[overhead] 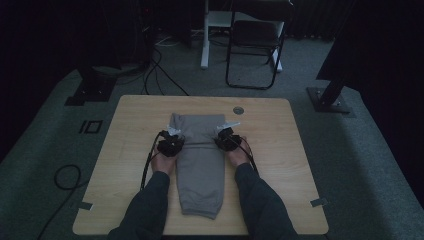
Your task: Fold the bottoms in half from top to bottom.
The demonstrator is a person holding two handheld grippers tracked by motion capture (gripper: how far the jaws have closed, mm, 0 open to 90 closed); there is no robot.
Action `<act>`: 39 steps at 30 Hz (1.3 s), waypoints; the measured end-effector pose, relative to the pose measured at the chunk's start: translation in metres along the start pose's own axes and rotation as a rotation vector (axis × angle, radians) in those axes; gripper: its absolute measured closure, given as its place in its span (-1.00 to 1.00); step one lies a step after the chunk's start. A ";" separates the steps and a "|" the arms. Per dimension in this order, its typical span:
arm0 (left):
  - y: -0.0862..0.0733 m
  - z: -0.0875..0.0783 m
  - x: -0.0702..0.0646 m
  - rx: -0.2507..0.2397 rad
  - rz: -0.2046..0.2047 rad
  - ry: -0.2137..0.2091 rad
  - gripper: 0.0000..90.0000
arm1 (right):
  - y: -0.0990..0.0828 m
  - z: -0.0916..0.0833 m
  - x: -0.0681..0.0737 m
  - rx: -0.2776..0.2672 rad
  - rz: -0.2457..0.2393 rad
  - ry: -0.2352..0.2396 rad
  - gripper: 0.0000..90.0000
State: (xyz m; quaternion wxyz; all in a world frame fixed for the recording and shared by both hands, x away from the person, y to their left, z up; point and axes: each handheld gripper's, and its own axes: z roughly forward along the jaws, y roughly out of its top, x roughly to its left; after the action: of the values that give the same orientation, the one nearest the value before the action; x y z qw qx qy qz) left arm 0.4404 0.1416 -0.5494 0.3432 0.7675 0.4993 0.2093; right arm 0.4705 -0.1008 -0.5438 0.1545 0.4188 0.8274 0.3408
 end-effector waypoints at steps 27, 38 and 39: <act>0.056 -0.108 -0.019 -0.268 0.079 -0.086 0.92 | 0.039 -0.106 -0.002 -0.254 -0.062 -0.004 0.92; -0.003 -0.118 -0.024 -0.165 0.096 -0.151 0.91 | -0.014 -0.112 0.032 -0.178 -0.168 0.065 0.92; -0.011 -0.116 -0.023 -0.148 0.089 -0.161 0.91 | -0.022 -0.108 0.035 -0.163 -0.172 0.074 0.92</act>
State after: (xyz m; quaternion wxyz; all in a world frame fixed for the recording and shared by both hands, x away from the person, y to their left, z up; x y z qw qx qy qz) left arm 0.3471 0.1601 -0.4788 0.4282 0.7758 0.4189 0.1984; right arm 0.3785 -0.1293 -0.4797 0.1862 0.3196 0.8349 0.4075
